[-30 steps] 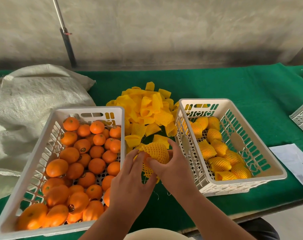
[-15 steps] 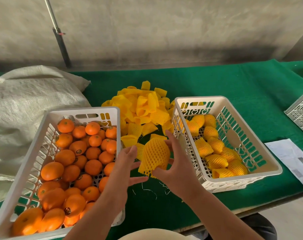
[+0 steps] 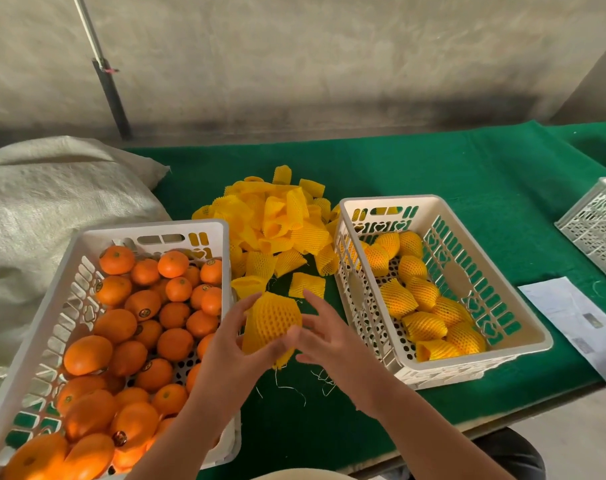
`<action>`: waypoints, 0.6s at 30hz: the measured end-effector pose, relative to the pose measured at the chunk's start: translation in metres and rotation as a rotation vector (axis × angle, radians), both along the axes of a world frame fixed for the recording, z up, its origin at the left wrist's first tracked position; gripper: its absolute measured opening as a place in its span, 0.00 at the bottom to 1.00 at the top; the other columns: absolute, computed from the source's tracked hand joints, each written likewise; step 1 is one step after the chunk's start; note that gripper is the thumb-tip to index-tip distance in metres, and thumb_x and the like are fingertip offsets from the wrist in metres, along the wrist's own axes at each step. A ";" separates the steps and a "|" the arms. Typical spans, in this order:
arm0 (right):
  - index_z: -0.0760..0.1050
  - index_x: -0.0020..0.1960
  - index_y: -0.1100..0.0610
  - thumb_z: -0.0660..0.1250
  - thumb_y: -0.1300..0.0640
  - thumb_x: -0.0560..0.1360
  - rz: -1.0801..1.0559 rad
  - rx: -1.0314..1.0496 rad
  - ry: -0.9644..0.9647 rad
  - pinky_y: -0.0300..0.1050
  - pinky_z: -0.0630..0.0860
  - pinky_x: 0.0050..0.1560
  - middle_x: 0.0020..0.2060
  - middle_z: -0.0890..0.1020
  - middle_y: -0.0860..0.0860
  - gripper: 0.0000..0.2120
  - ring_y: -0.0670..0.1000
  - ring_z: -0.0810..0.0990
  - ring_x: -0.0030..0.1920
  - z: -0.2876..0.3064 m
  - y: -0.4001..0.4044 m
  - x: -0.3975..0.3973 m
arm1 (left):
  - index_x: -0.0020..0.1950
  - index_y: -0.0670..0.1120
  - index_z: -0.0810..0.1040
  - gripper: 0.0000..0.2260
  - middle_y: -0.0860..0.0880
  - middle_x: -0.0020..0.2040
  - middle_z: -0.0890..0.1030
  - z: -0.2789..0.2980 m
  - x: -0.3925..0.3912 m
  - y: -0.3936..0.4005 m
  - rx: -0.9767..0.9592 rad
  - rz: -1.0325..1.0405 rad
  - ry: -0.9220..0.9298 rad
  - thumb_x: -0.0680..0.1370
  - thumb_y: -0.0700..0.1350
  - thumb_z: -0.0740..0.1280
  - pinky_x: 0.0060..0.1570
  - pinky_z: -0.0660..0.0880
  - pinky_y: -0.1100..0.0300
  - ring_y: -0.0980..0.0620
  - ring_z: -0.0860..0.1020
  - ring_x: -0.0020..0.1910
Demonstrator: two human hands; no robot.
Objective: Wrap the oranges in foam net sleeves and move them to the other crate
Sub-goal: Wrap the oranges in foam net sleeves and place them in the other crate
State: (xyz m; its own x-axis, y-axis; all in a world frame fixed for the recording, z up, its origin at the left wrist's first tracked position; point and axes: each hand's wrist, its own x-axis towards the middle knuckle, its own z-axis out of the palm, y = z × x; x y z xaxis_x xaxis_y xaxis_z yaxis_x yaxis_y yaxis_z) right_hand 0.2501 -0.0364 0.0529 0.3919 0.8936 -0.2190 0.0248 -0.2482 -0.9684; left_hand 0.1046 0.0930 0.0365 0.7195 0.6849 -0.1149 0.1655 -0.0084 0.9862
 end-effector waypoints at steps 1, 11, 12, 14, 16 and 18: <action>0.54 0.82 0.38 0.74 0.30 0.71 -0.035 0.007 0.086 0.52 0.80 0.66 0.72 0.76 0.48 0.47 0.47 0.81 0.66 -0.001 0.000 0.000 | 0.72 0.72 0.67 0.40 0.67 0.63 0.74 -0.001 0.001 -0.001 0.080 -0.037 0.032 0.63 0.70 0.78 0.46 0.84 0.58 0.53 0.81 0.58; 0.65 0.76 0.37 0.79 0.35 0.67 -0.255 -0.028 0.073 0.50 0.83 0.59 0.64 0.79 0.49 0.41 0.51 0.83 0.61 -0.013 -0.007 0.017 | 0.79 0.72 0.47 0.50 0.75 0.72 0.56 -0.025 0.003 0.009 0.568 -0.290 0.382 0.61 0.84 0.63 0.72 0.67 0.53 0.63 0.61 0.72; 0.66 0.76 0.37 0.79 0.35 0.66 -0.283 -0.015 0.083 0.52 0.83 0.60 0.64 0.80 0.50 0.42 0.52 0.84 0.61 -0.012 -0.009 0.026 | 0.80 0.70 0.49 0.49 0.70 0.76 0.55 -0.031 -0.001 0.015 0.651 -0.311 0.452 0.63 0.83 0.60 0.75 0.62 0.51 0.61 0.57 0.76; 0.68 0.74 0.37 0.81 0.34 0.63 -0.374 0.013 0.098 0.52 0.83 0.59 0.62 0.82 0.49 0.43 0.51 0.85 0.58 -0.006 -0.016 0.048 | 0.81 0.65 0.54 0.43 0.60 0.83 0.51 -0.045 -0.007 0.024 0.815 -0.336 0.585 0.70 0.80 0.58 0.79 0.52 0.47 0.55 0.46 0.82; 0.72 0.69 0.33 0.82 0.33 0.60 -0.491 0.026 0.099 0.46 0.84 0.54 0.60 0.83 0.47 0.40 0.47 0.86 0.55 0.002 -0.024 0.075 | 0.81 0.62 0.59 0.37 0.54 0.85 0.48 -0.057 -0.011 0.027 0.851 -0.324 0.672 0.75 0.74 0.60 0.81 0.48 0.43 0.50 0.40 0.83; 0.73 0.62 0.27 0.81 0.29 0.57 -0.598 0.007 0.064 0.41 0.84 0.47 0.58 0.83 0.45 0.36 0.45 0.86 0.53 0.008 -0.036 0.103 | 0.80 0.61 0.63 0.33 0.52 0.85 0.45 -0.066 -0.012 0.026 0.834 -0.315 0.702 0.77 0.70 0.62 0.81 0.46 0.42 0.49 0.36 0.82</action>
State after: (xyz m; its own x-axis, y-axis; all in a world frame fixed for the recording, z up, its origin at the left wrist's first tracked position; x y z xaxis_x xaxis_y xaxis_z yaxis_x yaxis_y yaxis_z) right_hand 0.3529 -0.0724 0.0606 0.8131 0.5240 -0.2536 -0.1756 -0.1946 -0.9650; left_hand 0.0931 0.1194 -0.0292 0.8297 0.5366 -0.1536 0.5541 -0.7586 0.3428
